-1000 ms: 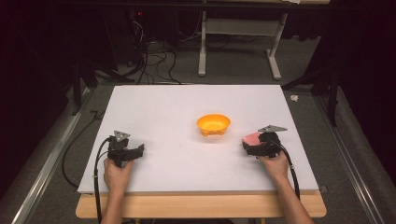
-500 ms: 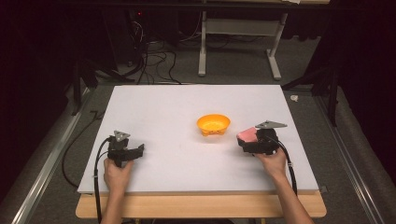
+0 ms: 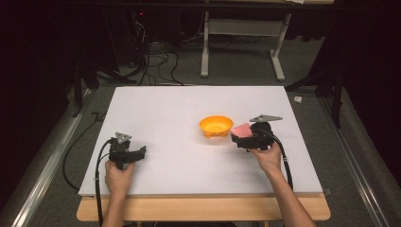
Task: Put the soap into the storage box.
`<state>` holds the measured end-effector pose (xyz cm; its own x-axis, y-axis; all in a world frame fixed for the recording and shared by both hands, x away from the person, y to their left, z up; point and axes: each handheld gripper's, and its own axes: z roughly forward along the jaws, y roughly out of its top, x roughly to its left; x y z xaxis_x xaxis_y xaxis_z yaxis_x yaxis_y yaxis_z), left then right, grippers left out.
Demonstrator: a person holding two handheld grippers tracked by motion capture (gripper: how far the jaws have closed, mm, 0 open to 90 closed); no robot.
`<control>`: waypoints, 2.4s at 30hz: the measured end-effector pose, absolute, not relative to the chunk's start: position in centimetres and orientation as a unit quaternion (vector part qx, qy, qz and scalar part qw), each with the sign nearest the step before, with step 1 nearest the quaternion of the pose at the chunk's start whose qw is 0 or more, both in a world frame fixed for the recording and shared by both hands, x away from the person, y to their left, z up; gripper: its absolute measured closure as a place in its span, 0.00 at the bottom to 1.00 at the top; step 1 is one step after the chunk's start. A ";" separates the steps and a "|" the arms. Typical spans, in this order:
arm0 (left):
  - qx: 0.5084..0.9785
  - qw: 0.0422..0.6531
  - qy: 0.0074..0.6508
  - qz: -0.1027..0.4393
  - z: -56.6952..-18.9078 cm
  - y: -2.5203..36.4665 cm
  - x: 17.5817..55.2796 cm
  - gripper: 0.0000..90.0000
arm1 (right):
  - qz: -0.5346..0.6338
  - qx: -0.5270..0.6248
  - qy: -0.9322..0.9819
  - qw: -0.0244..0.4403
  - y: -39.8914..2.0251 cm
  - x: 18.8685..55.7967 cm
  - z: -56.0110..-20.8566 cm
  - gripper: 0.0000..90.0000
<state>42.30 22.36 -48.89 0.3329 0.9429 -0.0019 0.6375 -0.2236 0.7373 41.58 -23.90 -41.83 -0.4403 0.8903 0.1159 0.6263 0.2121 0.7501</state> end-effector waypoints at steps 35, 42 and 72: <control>0.747 0.330 0.529 0.232 -48.9 22.4 42.3 0.23 | 0.368 0.492 0.775 0.149 -20.1 44.3 -40.4 0.15; 0.747 0.330 0.529 0.232 -48.9 22.4 42.3 0.23 | 0.354 0.495 0.781 0.141 -19.1 45.3 -40.5 0.15; 0.747 0.330 0.528 0.232 -48.9 22.4 42.3 0.23 | 0.316 0.531 0.778 0.111 -16.4 48.6 -41.9 0.15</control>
<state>42.29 22.36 -48.89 0.3346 0.9424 -0.0019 0.6360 -0.2243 0.7383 48.56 -16.40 -41.91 -0.4113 0.8969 0.1626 0.7568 0.2366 0.6093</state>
